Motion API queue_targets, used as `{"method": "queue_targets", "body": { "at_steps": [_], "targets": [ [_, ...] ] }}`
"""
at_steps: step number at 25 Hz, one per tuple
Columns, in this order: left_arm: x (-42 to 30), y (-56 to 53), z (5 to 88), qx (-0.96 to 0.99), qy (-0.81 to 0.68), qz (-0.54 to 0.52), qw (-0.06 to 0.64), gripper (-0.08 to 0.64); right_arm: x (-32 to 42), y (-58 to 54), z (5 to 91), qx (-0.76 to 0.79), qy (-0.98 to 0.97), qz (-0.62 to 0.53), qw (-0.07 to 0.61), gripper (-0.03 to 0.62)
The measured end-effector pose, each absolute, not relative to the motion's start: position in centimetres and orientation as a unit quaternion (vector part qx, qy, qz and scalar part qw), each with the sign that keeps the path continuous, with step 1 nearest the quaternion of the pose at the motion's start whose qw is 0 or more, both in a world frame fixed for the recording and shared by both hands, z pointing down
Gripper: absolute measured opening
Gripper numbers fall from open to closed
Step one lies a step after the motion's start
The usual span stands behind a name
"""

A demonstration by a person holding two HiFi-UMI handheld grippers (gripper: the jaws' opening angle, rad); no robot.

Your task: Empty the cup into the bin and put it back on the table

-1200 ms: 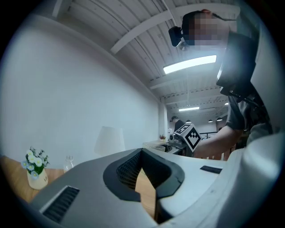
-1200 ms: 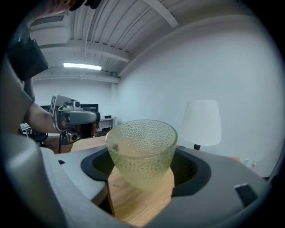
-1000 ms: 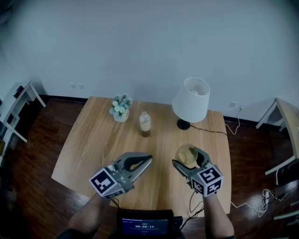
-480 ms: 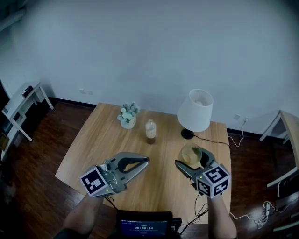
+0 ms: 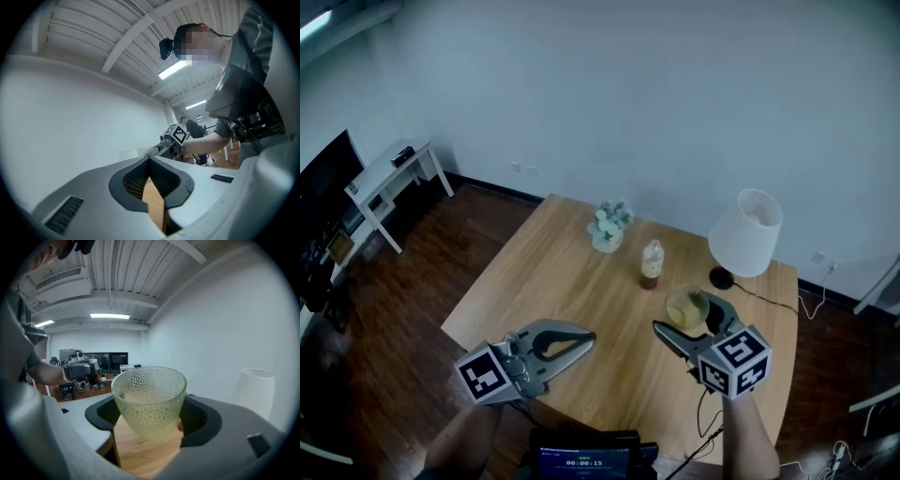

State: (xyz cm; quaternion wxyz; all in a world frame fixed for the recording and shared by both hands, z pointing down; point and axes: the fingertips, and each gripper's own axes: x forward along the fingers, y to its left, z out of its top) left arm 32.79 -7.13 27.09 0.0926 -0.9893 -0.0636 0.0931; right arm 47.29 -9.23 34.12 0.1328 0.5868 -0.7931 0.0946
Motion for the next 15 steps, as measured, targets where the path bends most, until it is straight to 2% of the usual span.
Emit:
{"method": "queue_targets", "body": {
  "at_steps": [5, 15],
  "targets": [
    [26.5, -9.6, 27.1, -0.989, -0.030, 0.095, 0.106, 0.000, 41.4, -13.4, 33.6, 0.557, -0.812, 0.081, 0.156, 0.383],
    [13.4, -17.9, 28.1, -0.987, 0.047, 0.095, 0.118, 0.000, 29.0, -23.1, 34.3, 0.508, -0.844, 0.075, 0.156, 0.383]
  ]
}}
